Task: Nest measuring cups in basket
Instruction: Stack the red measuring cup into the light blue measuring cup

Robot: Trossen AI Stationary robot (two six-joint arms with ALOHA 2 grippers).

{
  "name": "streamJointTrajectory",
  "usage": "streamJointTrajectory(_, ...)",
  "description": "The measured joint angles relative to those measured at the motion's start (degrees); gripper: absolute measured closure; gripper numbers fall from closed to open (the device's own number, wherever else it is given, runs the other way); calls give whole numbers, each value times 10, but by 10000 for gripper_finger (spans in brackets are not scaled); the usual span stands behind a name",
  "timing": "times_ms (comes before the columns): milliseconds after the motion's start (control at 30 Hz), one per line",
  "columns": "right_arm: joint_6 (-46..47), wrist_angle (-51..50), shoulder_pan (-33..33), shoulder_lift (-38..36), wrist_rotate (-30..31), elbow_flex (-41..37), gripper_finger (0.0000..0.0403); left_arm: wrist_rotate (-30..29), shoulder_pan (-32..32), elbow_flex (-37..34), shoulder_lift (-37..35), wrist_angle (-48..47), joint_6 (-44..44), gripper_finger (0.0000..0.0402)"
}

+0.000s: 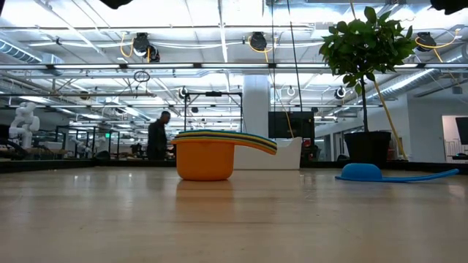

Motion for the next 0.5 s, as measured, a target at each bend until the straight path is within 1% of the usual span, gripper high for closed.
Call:
streamJointTrajectory(267,8,-49,0,-31,-4,0,401,0,-1,0,-1,16,-11,293)
streamJointTrajectory(500,13,-53,0,-32,-4,1,401,0,-1,0,-1,16,-12,293)
